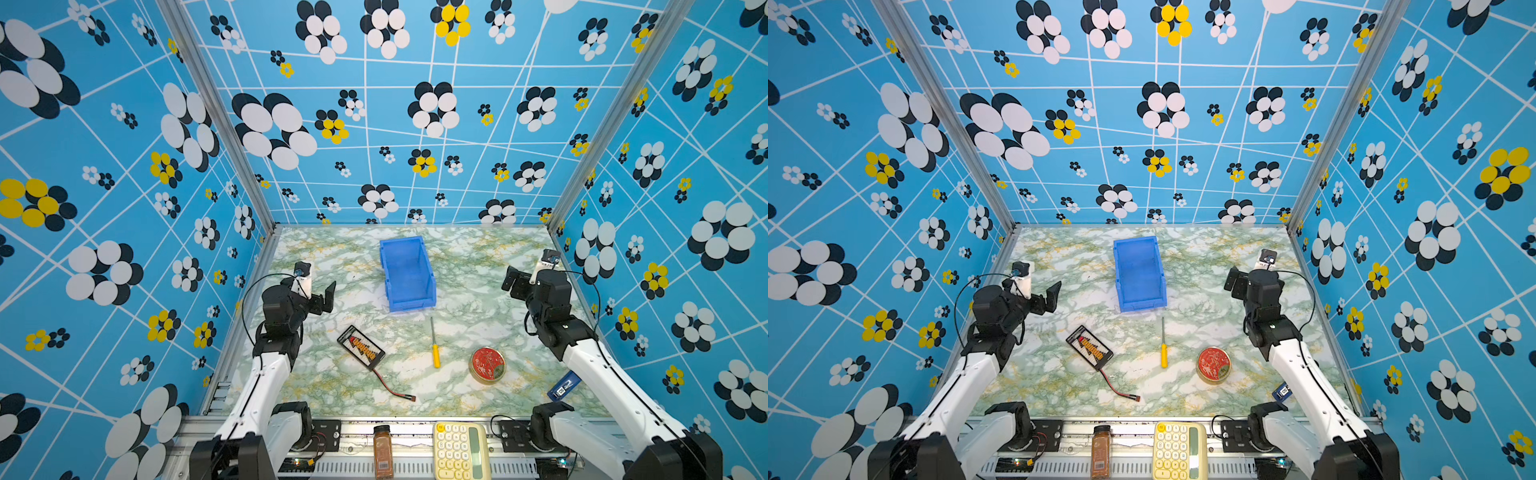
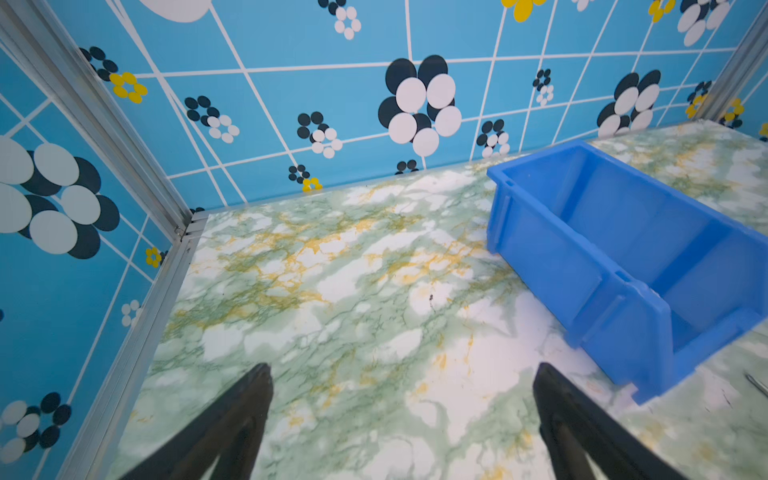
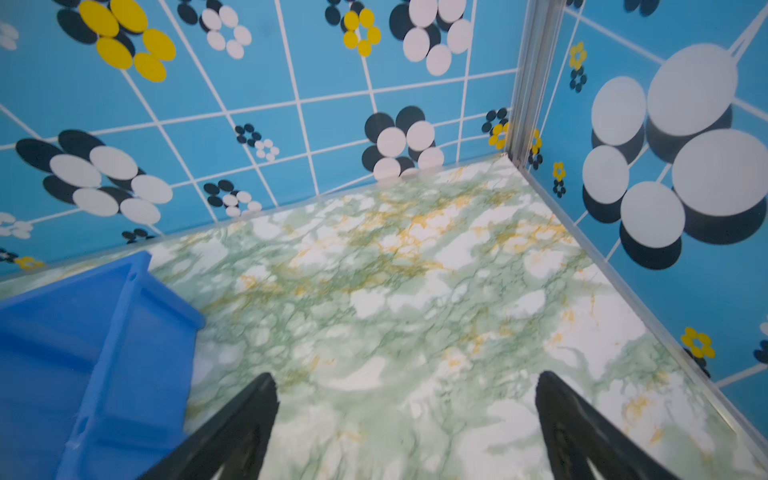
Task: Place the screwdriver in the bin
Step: 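Move the right gripper over the yellow-handled screwdriver while the left arm rises forward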
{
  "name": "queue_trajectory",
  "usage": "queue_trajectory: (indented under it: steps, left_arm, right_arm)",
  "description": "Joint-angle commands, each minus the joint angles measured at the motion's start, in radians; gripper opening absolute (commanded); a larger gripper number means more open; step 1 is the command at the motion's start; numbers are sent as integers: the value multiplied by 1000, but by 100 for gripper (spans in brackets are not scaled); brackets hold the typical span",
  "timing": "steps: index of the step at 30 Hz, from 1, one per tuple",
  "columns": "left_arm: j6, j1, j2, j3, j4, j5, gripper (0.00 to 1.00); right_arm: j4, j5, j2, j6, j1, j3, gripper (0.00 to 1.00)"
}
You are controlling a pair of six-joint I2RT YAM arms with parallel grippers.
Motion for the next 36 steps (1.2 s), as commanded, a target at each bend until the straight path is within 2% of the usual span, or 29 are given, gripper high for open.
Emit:
queue_trajectory:
  steps: [1, 3, 6, 9, 11, 14, 18, 20, 27, 32, 36]
  left_arm:
    - [117, -11, -81, 114, -430, 1, 99]
    - [134, -28, -116, 181, -580, -34, 99]
    - [152, -66, -122, 285, -771, -78, 99]
    - [151, -102, -81, 387, -929, -103, 99]
    - [133, -127, -38, 453, -1010, -111, 99]
    - [113, -153, 16, 539, -1098, -56, 99]
    - [70, -205, 69, 603, -1143, -35, 99]
    - [45, -228, 85, 617, -1145, -40, 99]
    - [5, -248, 95, 617, -1118, -13, 99]
    - [60, -253, 79, 604, -1128, -28, 99]
    - [74, -261, 54, 585, -1138, -14, 99]
  right_arm:
    - [-339, -14, -63, 104, 58, 26, 99]
    - [-405, -97, -86, 122, 105, 30, 99]
    - [-496, -151, -83, 160, 185, 44, 99]
    - [-584, -149, -36, 187, 289, 78, 99]
    - [-680, -39, 21, 271, 366, 136, 99]
    - [-693, -80, 51, 266, 437, 172, 99]
    - [-556, -187, -19, 295, 461, 93, 99]
    - [-538, -236, -5, 300, 469, 90, 99]
    - [-530, -150, 172, 327, 620, 127, 99]
    - [-508, -101, 290, 354, 699, 147, 85]
    - [-476, -129, 367, 369, 731, 163, 75]
